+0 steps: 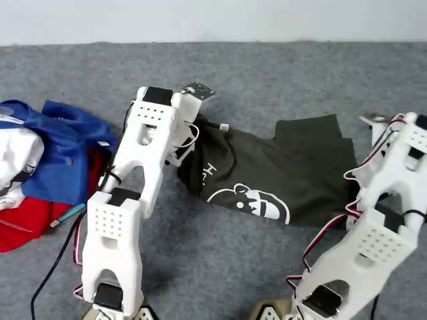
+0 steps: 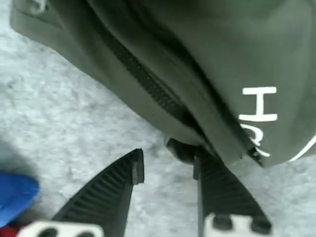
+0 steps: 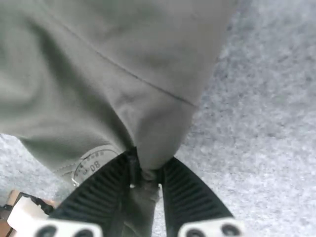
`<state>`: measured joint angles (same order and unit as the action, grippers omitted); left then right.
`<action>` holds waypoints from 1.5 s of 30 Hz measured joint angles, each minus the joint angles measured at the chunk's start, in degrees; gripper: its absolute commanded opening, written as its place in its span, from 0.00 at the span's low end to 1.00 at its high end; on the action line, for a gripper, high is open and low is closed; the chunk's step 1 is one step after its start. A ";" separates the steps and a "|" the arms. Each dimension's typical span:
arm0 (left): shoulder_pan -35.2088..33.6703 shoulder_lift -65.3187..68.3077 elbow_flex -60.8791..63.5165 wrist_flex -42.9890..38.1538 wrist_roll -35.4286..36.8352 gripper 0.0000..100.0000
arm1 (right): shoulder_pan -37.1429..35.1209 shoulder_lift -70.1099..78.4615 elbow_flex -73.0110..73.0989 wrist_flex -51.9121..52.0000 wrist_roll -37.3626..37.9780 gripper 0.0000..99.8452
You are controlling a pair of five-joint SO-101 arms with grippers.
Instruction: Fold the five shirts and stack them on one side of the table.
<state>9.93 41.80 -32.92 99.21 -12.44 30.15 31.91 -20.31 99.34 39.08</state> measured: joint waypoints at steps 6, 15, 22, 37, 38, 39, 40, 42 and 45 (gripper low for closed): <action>2.20 0.00 -1.05 0.09 2.02 0.17 | 0.00 0.00 2.81 -2.46 0.00 0.01; 3.08 -9.49 1.14 0.09 2.29 0.17 | 0.00 -0.09 5.89 -5.45 0.00 0.01; 5.27 -9.49 5.89 0.09 2.29 0.17 | 0.00 -0.09 5.89 -5.45 0.00 0.01; 3.69 3.43 5.89 -6.24 2.55 0.07 | 0.00 -0.09 5.89 -5.45 0.00 0.01; 3.60 3.78 5.80 -6.33 2.11 0.04 | 0.00 -0.09 5.89 -5.45 0.00 0.01; 3.52 3.96 5.80 -6.42 1.67 0.01 | 0.00 -0.09 5.89 -5.45 0.00 0.01; 3.52 4.13 5.80 -6.42 0.62 0.01 | 0.00 -0.09 5.89 -5.45 0.00 0.01; 3.52 4.13 5.80 -6.33 -1.58 0.01 | 0.00 -0.09 5.89 -5.45 0.00 0.01; 3.52 4.22 5.10 -5.36 -4.22 0.01 | 0.00 -0.09 5.89 -5.45 0.00 0.01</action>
<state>13.45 46.02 -27.82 93.85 -16.66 30.15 31.82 -14.42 93.89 39.08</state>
